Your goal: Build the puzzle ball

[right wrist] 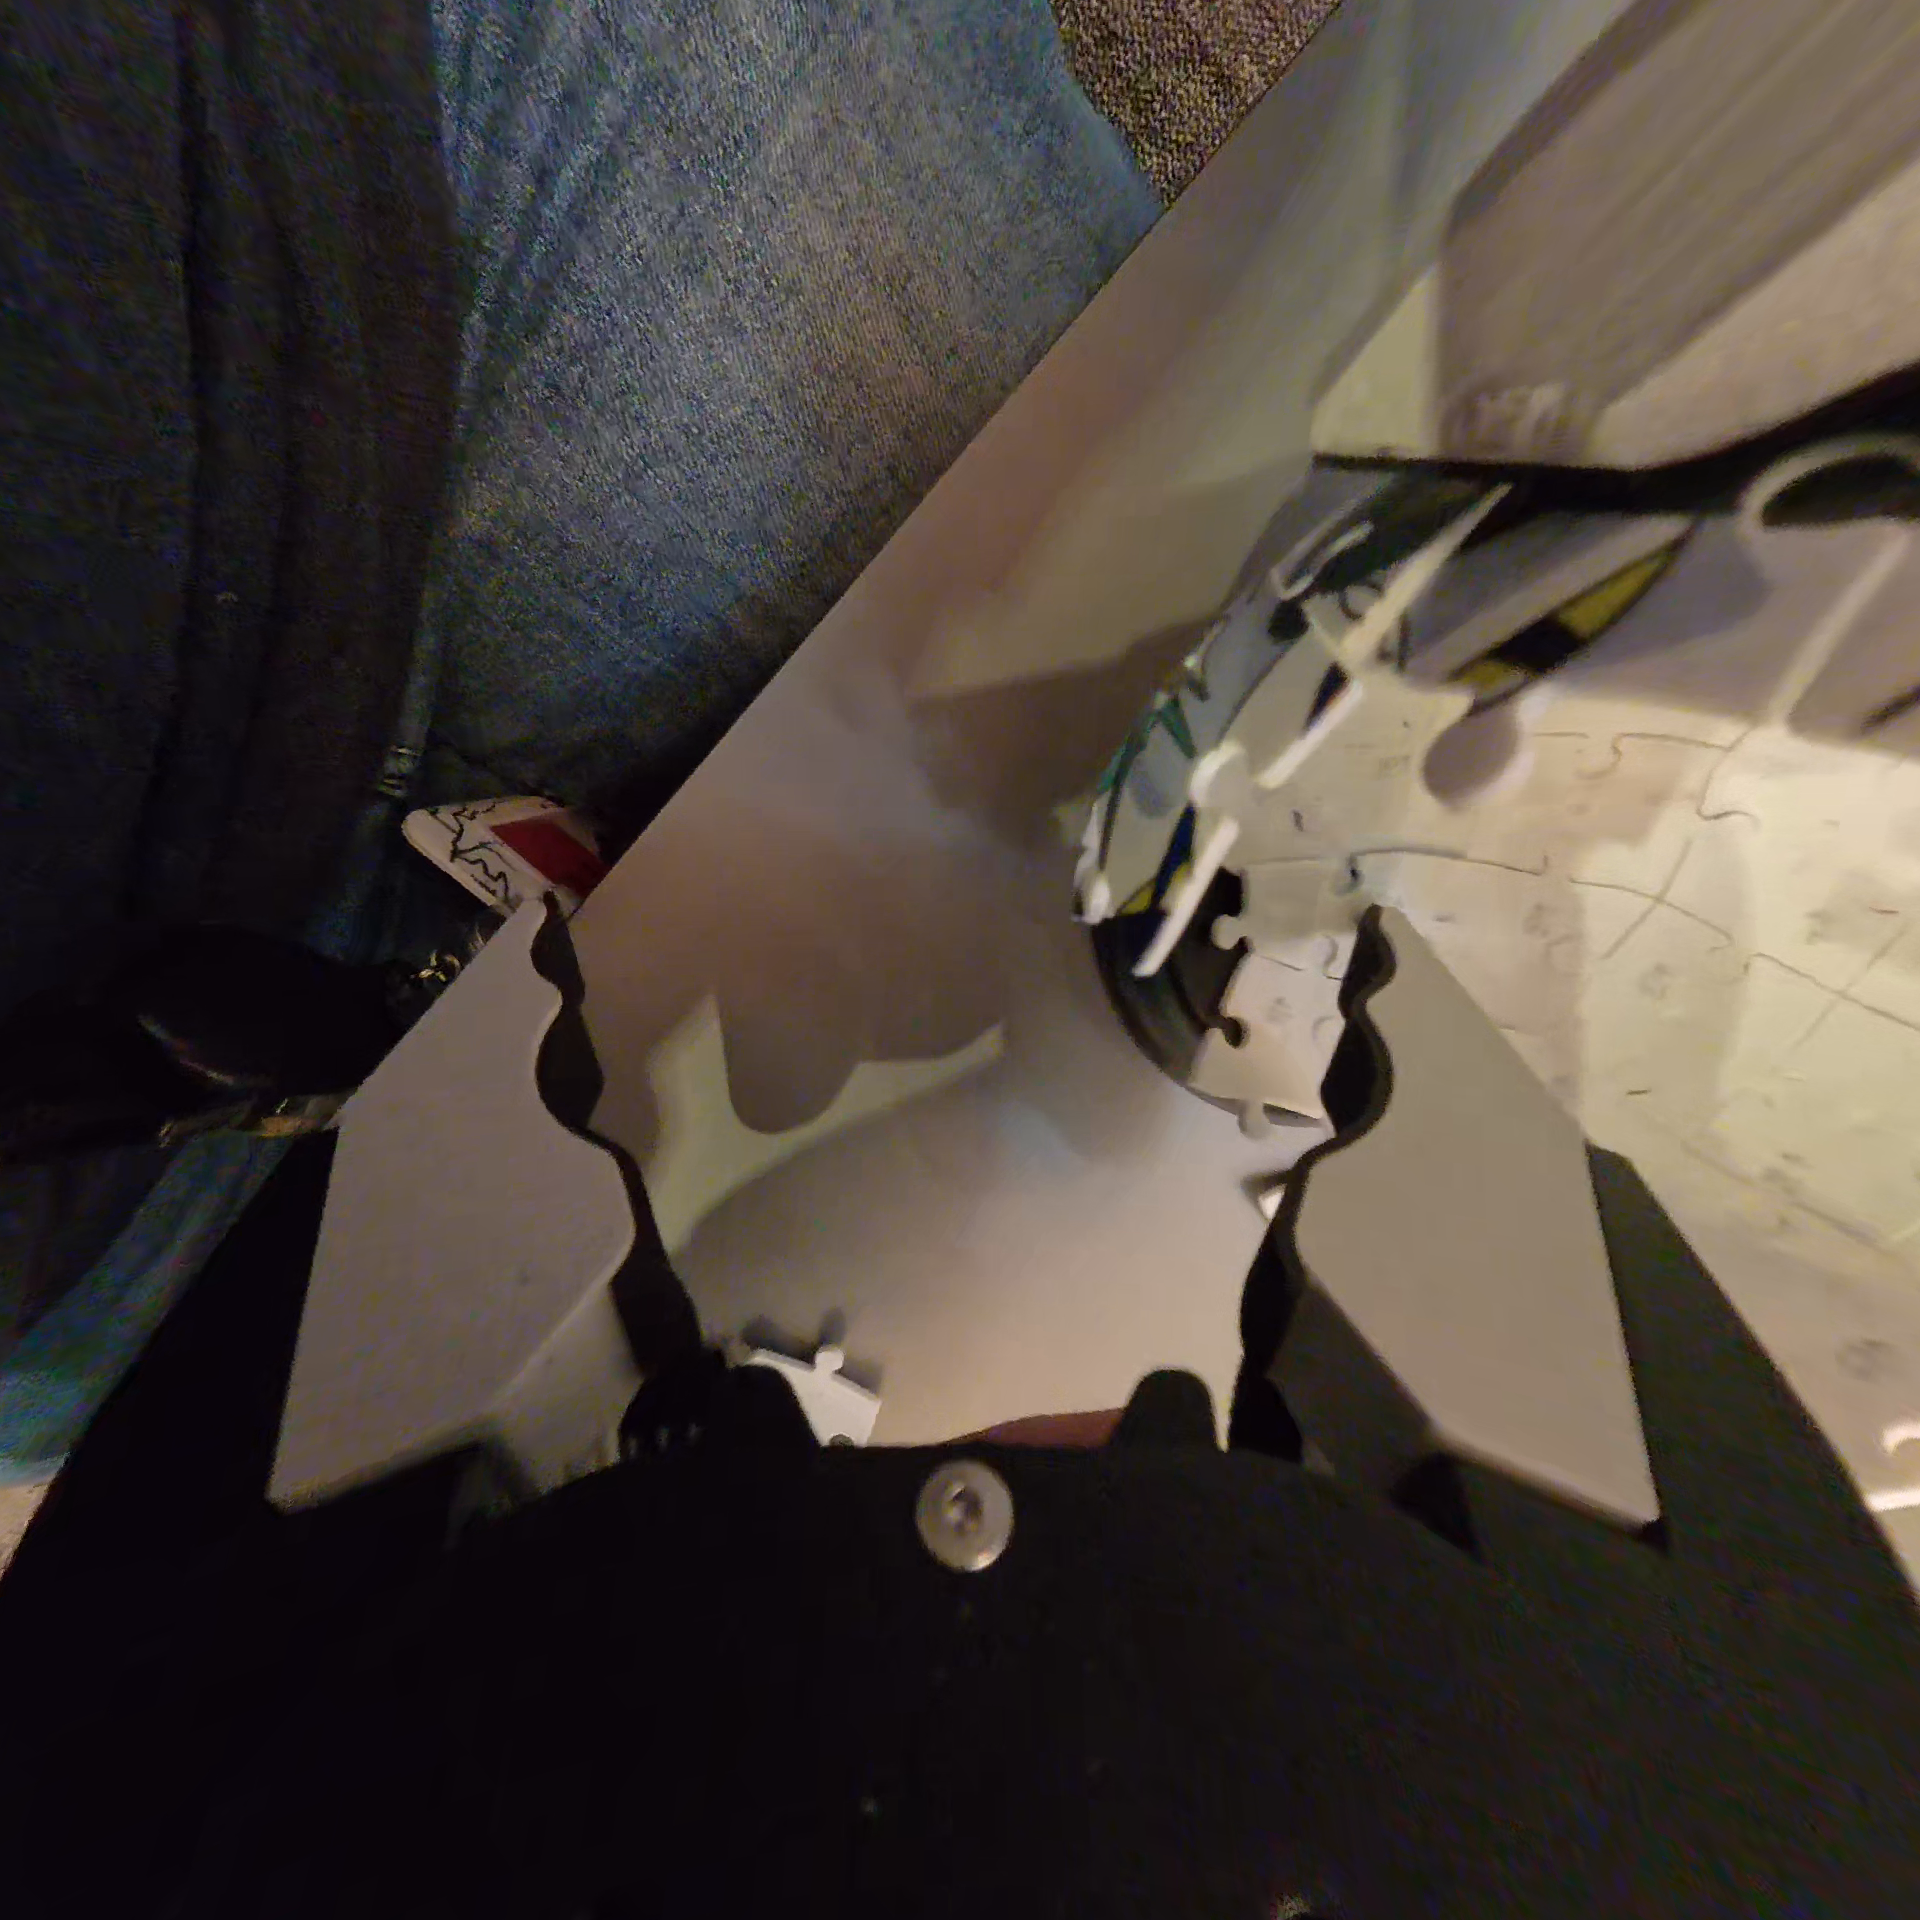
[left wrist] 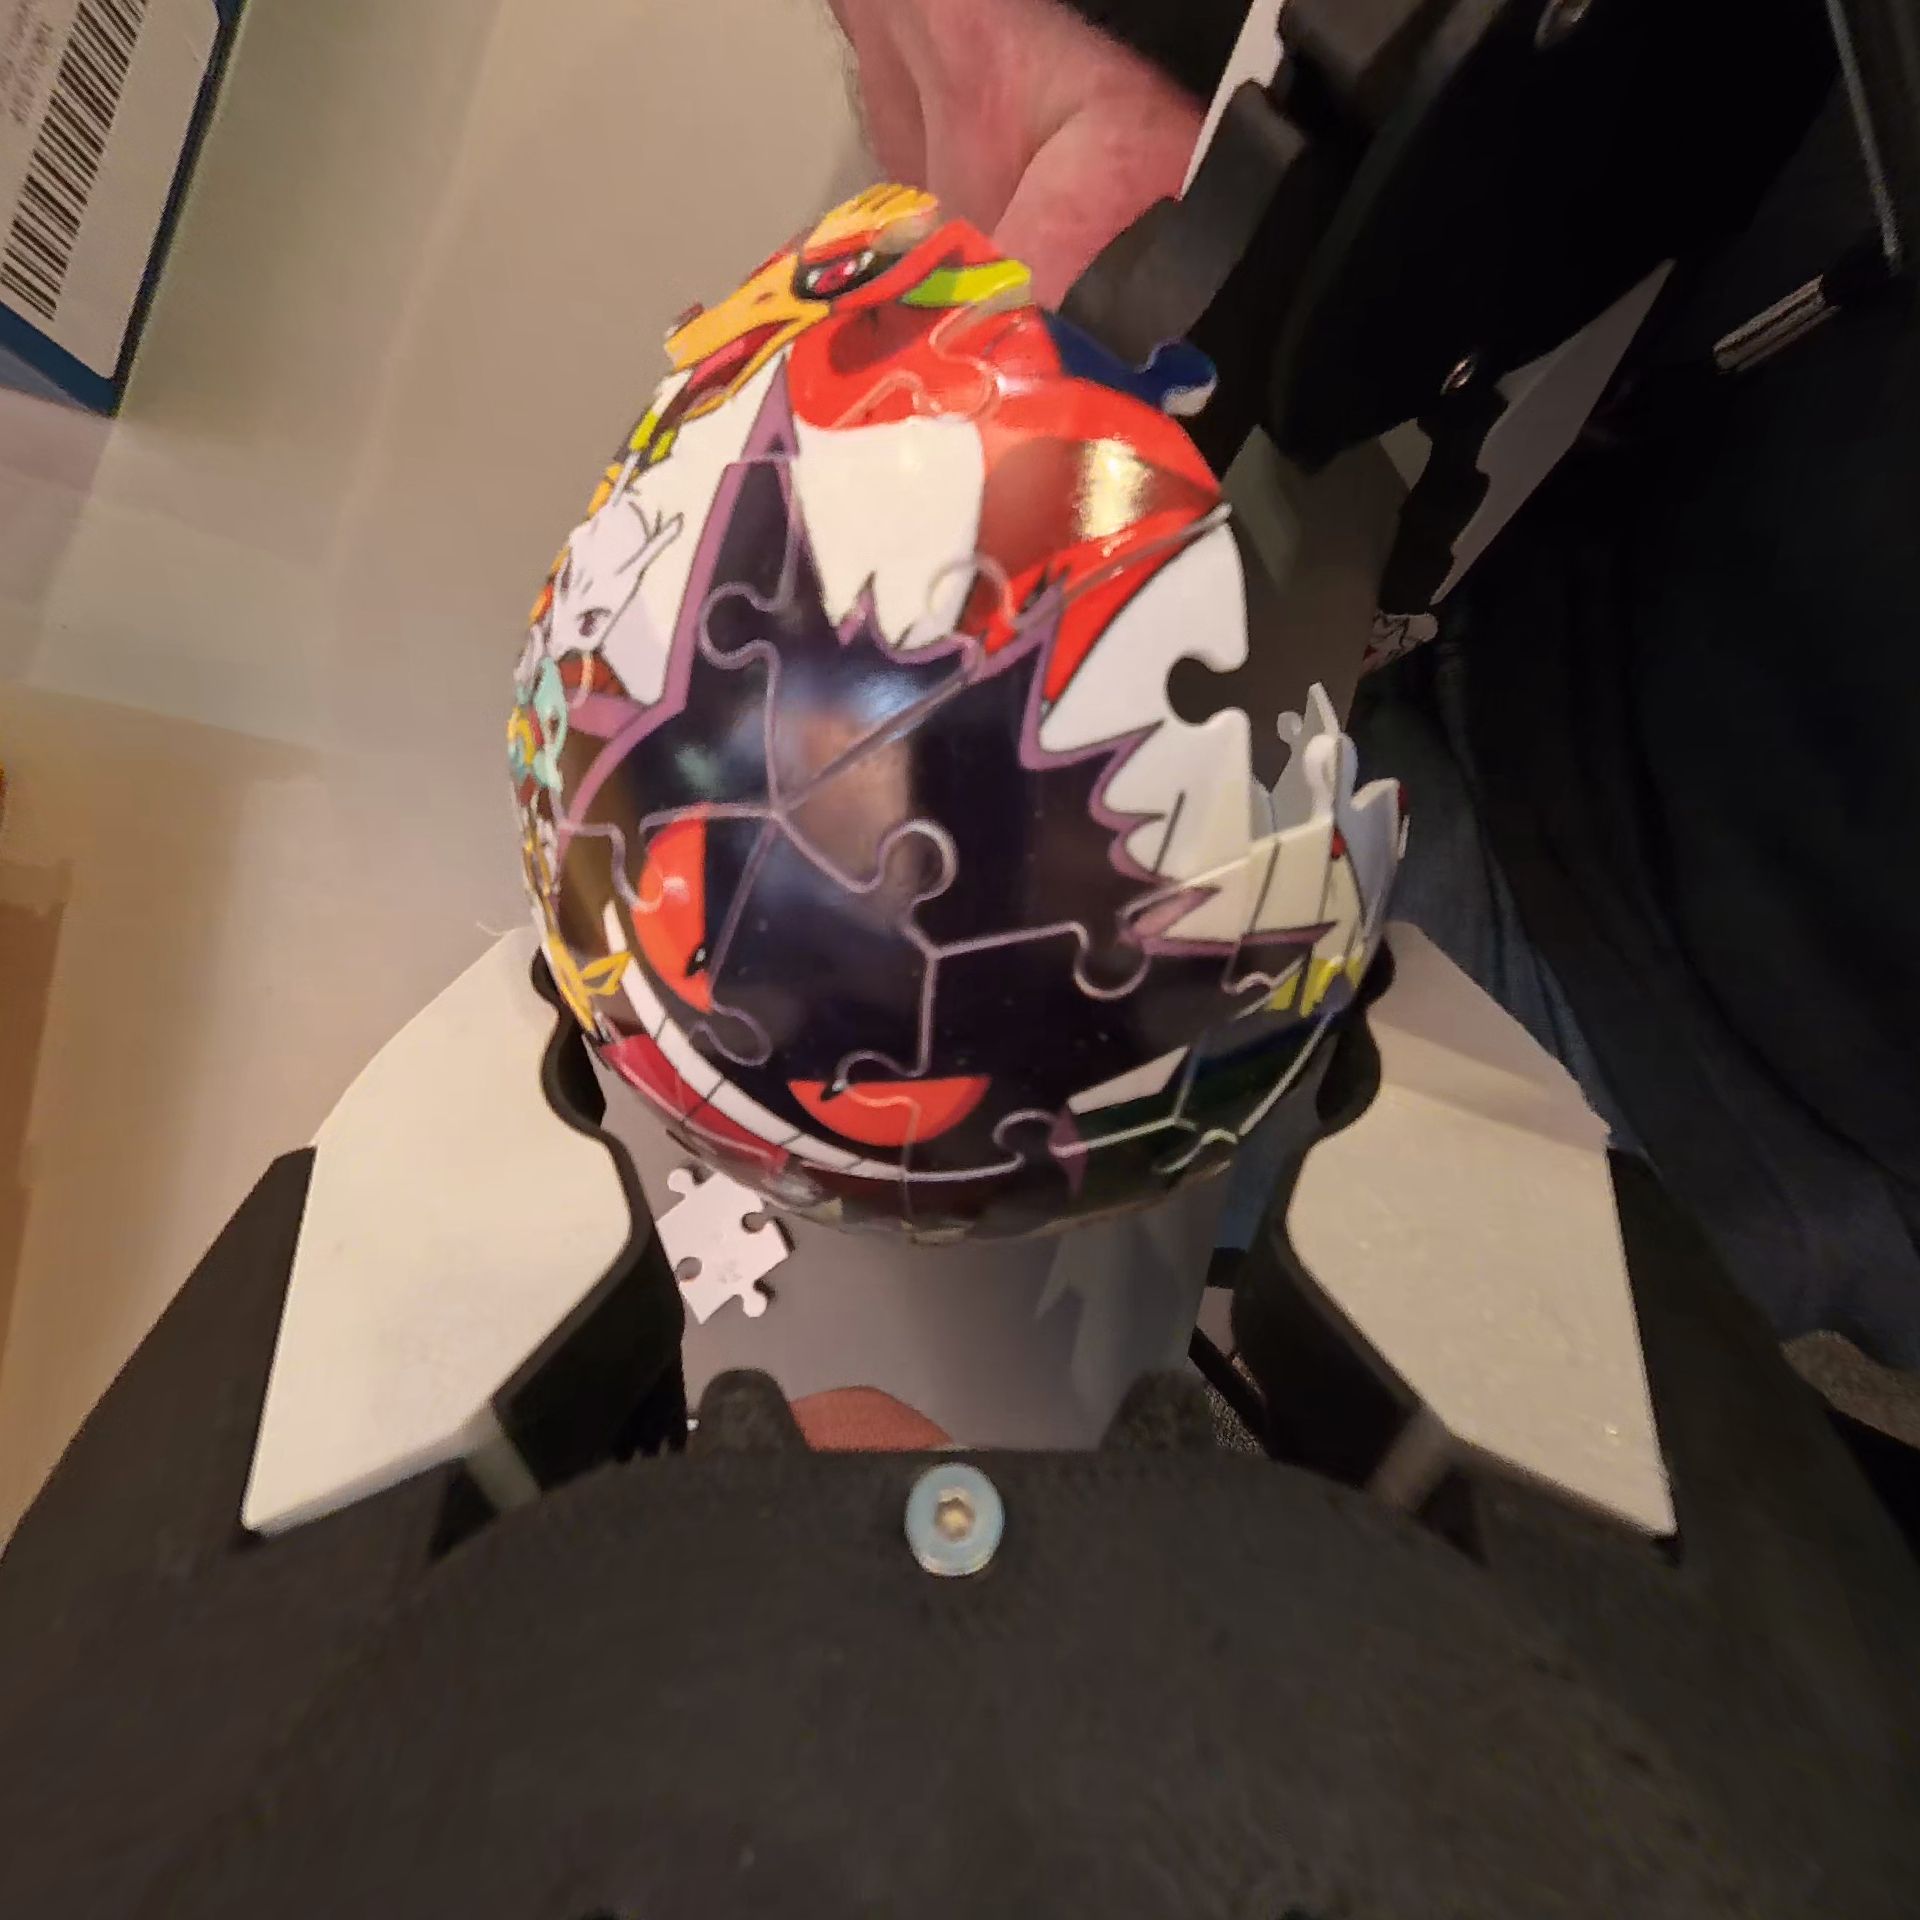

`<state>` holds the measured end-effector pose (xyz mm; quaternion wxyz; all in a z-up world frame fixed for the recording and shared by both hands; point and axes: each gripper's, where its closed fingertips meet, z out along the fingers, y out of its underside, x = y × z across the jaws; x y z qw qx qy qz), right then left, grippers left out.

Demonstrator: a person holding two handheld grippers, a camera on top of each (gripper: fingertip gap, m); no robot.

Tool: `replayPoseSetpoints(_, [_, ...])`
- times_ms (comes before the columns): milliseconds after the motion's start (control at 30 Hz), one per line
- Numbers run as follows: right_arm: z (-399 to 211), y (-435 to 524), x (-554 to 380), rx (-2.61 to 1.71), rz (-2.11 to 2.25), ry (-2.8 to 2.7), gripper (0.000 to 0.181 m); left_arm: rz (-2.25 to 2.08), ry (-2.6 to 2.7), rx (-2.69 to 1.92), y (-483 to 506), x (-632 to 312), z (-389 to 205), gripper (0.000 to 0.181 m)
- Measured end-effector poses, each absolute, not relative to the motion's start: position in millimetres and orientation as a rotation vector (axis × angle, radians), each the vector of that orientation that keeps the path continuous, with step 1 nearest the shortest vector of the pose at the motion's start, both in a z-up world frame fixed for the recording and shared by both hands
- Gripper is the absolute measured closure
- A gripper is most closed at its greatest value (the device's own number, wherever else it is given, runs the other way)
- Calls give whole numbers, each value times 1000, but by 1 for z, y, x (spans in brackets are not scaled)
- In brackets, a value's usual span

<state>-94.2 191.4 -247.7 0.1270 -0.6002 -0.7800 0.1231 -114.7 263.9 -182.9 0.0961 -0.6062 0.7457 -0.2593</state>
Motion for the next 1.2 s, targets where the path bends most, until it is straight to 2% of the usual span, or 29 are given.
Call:
replayPoseSetpoints(200, [-247, 192, -94, -1753, 358, -2272, 40, -763, 2212, -1796, 264, -115, -183, 47])
replayPoseSetpoints(400, [-226, 181, -93, -1731, 498, -2215, 50, -775, 2210, -1797, 263, -113, -183, 46])
replayPoseSetpoints(600, [-240, 179, -89, -1735, 493, -2238, 49, -770, 2224, -1787, 263, -111, -183, 46])
replayPoseSetpoints(767, [-241, 186, -87, -1732, 430, -2247, 59, -761, 2235, -1784, 263, -111, -183, 46])
replayPoseSetpoints(1200, [-233, 178, -89, -1711, 510, -2197, 57, -772, 2242, -1791, 263, -110, -183, 46])
